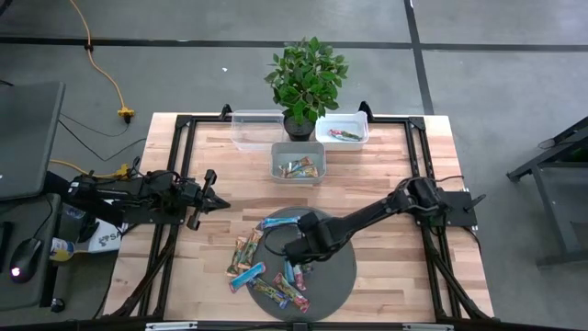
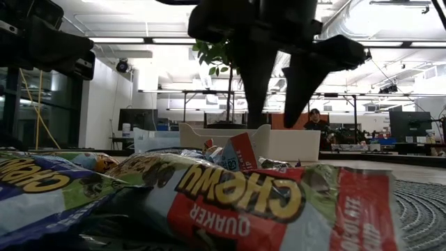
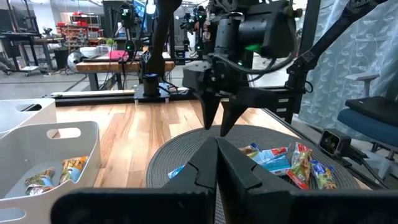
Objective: Pick and place Granola Bars by type
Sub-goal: Put the blue granola bar into the transparent bin
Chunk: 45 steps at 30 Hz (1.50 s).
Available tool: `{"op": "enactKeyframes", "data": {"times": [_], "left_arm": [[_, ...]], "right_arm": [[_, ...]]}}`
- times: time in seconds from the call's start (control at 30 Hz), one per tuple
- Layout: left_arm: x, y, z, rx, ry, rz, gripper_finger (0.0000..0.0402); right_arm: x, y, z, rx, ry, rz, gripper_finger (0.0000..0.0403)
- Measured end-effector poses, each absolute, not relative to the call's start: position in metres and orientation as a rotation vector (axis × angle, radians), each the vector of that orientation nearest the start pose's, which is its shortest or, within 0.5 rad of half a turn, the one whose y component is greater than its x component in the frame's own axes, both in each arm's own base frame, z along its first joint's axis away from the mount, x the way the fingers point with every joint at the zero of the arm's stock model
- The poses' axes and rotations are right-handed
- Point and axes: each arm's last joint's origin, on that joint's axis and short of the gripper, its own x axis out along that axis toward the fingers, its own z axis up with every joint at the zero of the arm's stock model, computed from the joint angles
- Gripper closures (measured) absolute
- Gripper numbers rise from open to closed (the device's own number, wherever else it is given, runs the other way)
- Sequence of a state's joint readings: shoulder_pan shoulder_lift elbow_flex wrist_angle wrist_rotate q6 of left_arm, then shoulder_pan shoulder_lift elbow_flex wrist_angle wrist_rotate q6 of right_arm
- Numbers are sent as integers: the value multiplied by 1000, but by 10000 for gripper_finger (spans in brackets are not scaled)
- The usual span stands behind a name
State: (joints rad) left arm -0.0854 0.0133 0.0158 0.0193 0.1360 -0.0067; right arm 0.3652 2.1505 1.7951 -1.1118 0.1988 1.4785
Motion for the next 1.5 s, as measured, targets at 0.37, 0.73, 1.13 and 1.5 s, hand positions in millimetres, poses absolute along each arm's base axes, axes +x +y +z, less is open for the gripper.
{"op": "enactKeyframes", "data": {"times": [0.37,0.73,1.13,1.5], "left_arm": [[97,-12,170,-6,-21,-222,401],[97,-12,170,-6,-21,-223,401],[96,-12,174,-104,-54,-230,401],[96,-12,173,-197,-38,-230,401]], "right_arm": [[414,121,201,841,1134,-837,207],[413,128,175,931,1116,-800,207],[408,138,163,966,1115,-783,207],[409,137,162,948,1100,-787,207]]}}
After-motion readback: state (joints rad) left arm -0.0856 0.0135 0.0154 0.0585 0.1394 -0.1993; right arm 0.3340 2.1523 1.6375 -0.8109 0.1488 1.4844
